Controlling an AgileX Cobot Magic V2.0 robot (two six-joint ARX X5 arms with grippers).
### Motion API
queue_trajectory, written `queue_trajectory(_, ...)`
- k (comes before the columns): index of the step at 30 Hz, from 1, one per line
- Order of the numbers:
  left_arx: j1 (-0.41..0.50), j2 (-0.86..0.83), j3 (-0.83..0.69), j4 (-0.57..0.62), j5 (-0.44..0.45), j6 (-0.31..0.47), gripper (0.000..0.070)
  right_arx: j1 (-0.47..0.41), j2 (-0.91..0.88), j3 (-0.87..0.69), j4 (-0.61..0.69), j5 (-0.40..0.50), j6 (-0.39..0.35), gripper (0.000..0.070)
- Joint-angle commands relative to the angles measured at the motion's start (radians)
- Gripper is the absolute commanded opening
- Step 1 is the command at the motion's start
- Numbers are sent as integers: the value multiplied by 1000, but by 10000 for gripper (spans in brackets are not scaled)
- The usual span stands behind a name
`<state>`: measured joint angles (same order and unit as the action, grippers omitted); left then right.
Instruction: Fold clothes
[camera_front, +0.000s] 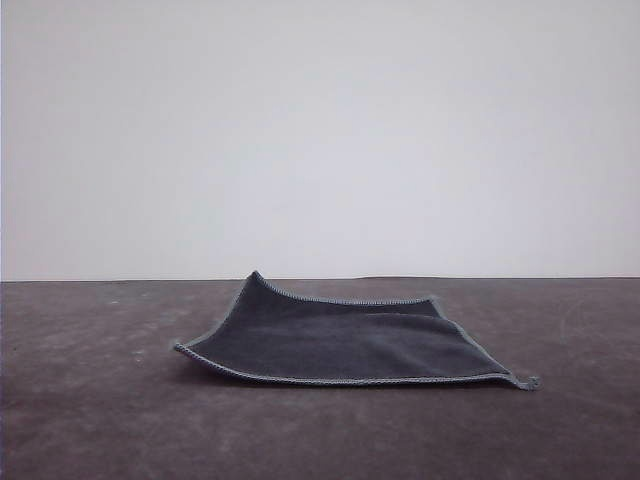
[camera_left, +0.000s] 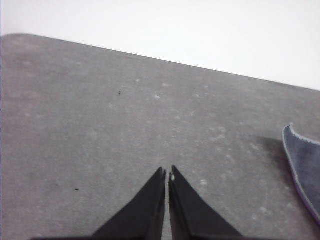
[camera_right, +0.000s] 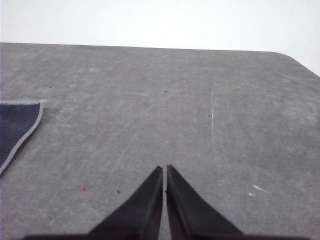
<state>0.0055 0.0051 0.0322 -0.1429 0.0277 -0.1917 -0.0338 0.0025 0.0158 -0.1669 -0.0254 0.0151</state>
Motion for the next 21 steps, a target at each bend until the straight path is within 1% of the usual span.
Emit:
queue_trajectory(1,1,-1,-20,9,-2,-48,0,-1,1,-4,10,0,10,11)
queue_trajectory(6,1,-1,-20,9,-2,-107,0,0,1,-4,10,-2,14,11)
queue_trajectory(11,1,-1,-20,14,-2,-237,0,0,1,-4,9,-3,56,11)
queue_trajectory(13,1,-1,-20,27,-2,-263,0,0,1,-4,8,-3,100,11)
queue_trajectory(15,1,-1,-20,58,-2,-264,0,0,1,-4,9,-5,173,11)
queue_trajectory(18,1,-1,-17,131,-2,-264,0,0,1,-1,47,-7,283,11)
queue_trajectory(19,1,-1,-10,154,-2,-264,0,0,1,2,62,-16,311,10)
queue_trajectory(21,1,-1,11,169,-2,-263,0,0,1,19,70,-39,342,10)
